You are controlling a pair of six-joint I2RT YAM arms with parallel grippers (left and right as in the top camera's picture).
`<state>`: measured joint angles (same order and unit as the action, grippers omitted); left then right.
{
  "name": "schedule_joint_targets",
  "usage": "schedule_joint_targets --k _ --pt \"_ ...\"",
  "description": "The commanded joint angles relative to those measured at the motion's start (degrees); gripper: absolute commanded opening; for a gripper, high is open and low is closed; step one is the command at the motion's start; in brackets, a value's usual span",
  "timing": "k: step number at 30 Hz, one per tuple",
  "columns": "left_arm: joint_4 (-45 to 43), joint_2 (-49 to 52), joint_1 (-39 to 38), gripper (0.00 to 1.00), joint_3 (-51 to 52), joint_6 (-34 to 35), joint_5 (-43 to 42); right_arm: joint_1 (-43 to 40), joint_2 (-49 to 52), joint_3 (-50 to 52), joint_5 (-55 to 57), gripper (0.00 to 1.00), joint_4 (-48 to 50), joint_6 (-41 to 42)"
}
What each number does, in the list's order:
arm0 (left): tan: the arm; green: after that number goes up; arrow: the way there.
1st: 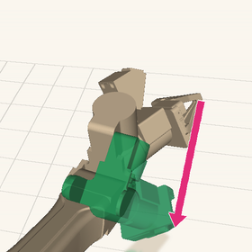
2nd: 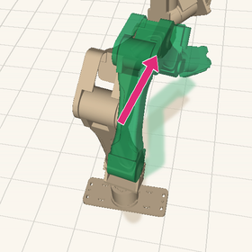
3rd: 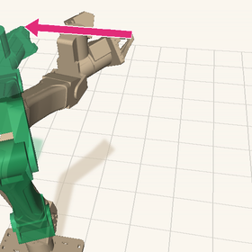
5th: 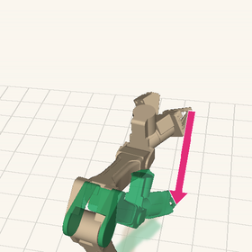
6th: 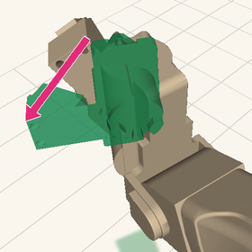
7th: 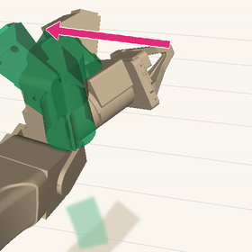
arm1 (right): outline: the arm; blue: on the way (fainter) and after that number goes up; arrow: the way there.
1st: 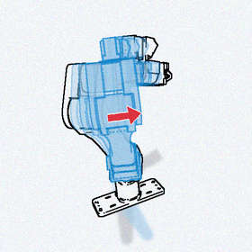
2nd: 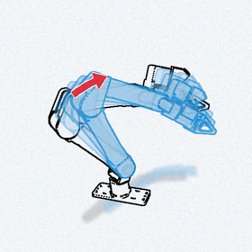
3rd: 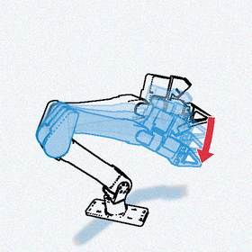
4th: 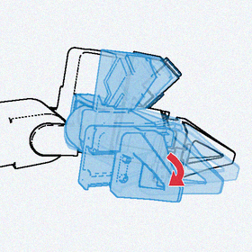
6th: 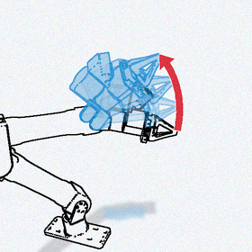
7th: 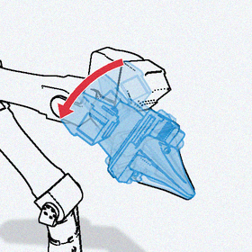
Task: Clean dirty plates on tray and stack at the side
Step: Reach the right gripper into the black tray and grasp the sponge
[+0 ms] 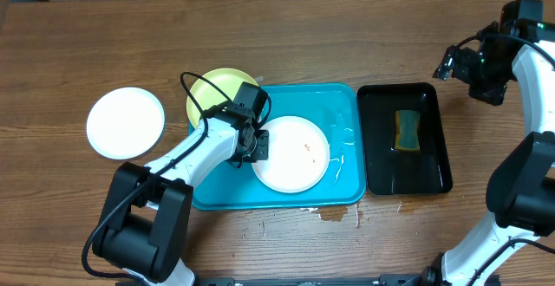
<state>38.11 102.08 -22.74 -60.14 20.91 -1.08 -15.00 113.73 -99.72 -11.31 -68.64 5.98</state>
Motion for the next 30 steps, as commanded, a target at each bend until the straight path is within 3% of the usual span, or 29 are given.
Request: schedule_joint_targets --k 1,7,12,19,25,30 --pt "0.11 0.79 0.28 0.04 -0.46 -1.18 -0.04 0.04 -1.55 -0.81 -1.53 0.96 -1.46 0.24" --pt "-1.11 0.79 0.52 0.04 -0.48 5.57 -0.48 -0.09 -1.55 -0.81 2.03 0.68 -5.35 0.24" --pt "-1.9 0.79 2.03 0.04 -0.5 9.35 -2.58 1.55 -1.55 -0.61 2.12 0.67 -8.63 0.0" --pt "-3.72 0.79 3.28 0.04 -0.5 8.5 -6.03 6.84 -1.55 3.13 2.45 0.69 -10.32 -0.2" --pt "-3.65 0.79 3.21 0.26 -0.5 7.39 -6.03 11.74 -1.55 9.49 7.32 0.73 -9.64 -0.11" --pt "-3.67 0.79 3.21 0.28 -0.5 7.39 -6.03 13.94 -1.55 15.39 8.09 0.74 -6.27 1.6"
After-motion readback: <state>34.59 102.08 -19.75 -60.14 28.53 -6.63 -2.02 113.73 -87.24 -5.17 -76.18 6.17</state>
